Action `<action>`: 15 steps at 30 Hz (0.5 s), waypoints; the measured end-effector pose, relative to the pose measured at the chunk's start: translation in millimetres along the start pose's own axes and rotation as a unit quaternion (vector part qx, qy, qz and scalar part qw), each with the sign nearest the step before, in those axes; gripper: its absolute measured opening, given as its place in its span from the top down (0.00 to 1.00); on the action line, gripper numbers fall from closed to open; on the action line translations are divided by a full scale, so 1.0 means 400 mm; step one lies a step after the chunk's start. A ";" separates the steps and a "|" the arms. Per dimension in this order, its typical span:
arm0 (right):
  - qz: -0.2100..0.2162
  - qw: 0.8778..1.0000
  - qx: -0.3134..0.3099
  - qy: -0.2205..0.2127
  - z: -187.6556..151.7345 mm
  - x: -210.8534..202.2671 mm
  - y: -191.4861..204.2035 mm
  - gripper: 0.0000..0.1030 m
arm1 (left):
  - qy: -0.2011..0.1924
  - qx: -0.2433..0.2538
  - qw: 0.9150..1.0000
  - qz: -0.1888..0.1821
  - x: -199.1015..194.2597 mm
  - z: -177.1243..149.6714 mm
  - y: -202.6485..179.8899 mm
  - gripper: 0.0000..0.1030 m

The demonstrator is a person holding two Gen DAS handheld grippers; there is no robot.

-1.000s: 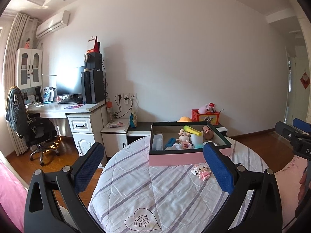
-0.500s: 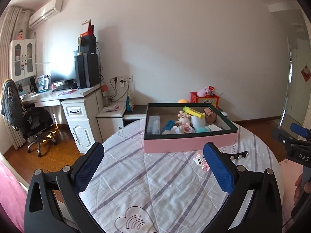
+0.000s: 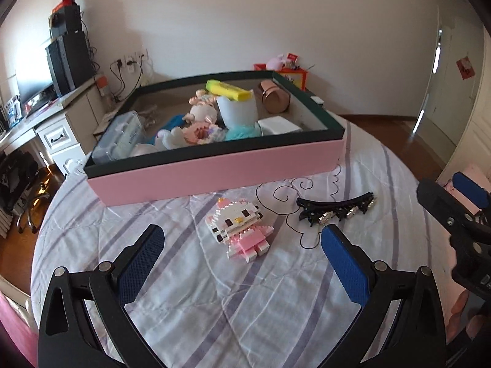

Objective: Organize rigid objects
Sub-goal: 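Grasp the pink-and-white block figure with the left tool while the right grasps the black hair clip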

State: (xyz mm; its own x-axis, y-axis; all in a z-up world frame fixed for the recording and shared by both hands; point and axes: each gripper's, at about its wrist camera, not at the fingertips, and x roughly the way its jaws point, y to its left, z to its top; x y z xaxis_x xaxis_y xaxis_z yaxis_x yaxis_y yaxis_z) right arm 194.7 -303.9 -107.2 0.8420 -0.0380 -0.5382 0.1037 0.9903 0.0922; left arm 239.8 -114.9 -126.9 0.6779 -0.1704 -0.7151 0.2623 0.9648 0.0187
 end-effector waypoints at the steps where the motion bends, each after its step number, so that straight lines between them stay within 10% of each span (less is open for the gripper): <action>1: 0.002 1.000 0.003 0.005 0.000 0.011 -0.005 0.00 | 0.007 -0.001 1.000 0.009 0.023 0.003 -0.002 0.00; 5: 0.003 1.000 -0.002 0.026 -0.001 0.053 -0.008 0.00 | 0.041 -0.023 0.999 0.013 0.096 0.003 0.002 0.05; 8: 0.011 0.999 -0.009 0.043 -0.002 0.082 -0.001 0.00 | 0.050 -0.032 0.998 0.006 0.116 0.001 0.013 0.43; 15: 0.044 0.987 -0.099 0.119 0.003 0.177 0.067 0.00 | 0.018 -0.059 0.998 -0.003 0.053 -0.022 0.063 0.43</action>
State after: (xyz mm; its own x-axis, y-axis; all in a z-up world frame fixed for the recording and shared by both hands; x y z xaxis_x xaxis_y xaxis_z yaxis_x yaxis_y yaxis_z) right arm 257.7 -280.1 -141.8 0.6918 0.0589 -0.7196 -0.0906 0.9959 -0.0056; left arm 254.9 -92.4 -147.8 0.6505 -0.1708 -0.7401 0.1815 0.9811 -0.0669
